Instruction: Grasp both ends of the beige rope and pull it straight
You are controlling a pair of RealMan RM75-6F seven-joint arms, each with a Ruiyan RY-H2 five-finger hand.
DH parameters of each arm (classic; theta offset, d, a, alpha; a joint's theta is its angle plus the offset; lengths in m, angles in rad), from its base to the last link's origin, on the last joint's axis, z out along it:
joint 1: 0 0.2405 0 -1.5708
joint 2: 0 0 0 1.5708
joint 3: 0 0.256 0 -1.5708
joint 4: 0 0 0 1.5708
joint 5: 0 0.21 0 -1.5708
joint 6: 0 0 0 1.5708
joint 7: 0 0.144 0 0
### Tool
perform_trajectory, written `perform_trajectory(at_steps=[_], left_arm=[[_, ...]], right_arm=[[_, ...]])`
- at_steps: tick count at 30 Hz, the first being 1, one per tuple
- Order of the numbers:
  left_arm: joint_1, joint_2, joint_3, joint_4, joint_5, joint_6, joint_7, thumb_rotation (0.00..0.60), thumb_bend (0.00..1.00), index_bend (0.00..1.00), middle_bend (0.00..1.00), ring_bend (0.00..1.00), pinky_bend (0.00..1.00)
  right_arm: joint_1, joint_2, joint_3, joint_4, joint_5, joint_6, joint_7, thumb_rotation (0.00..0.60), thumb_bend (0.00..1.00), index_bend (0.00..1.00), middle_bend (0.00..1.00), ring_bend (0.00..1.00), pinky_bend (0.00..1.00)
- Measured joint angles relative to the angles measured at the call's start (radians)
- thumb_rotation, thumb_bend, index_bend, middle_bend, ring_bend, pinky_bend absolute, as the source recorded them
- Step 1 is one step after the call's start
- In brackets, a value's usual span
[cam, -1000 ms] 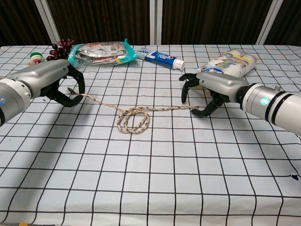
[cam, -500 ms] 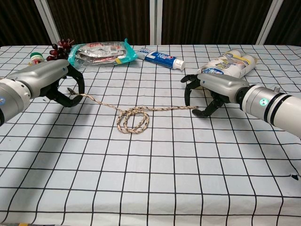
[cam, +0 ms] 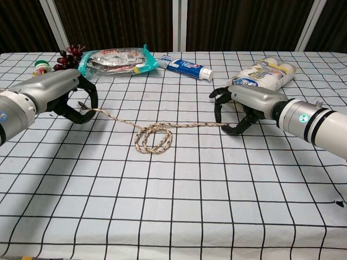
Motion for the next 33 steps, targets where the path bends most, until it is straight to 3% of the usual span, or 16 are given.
perform_trajectory(at_steps=[12,33], left_arm=[[0.006,0.007,0.002,-0.005,0.003,0.005,-0.005,0.6,0.43,0.63,0.33,0.08,0.17],[0.018,0.023,-0.004,-0.013,0.012,0.021,-0.022,0.6,0.43,0.63,0.33,0.08,0.17]], right_arm=[[-0.005,-0.007,0.002,0.012,-0.007,0.02,0.015,0.6,0.31,0.59,0.13,0.0,0.0],[-0.028,0.007,0.005,-0.004,-0.016,0.065,0.037,0.6,0.34,0.64,0.16,0.0,0.0]])
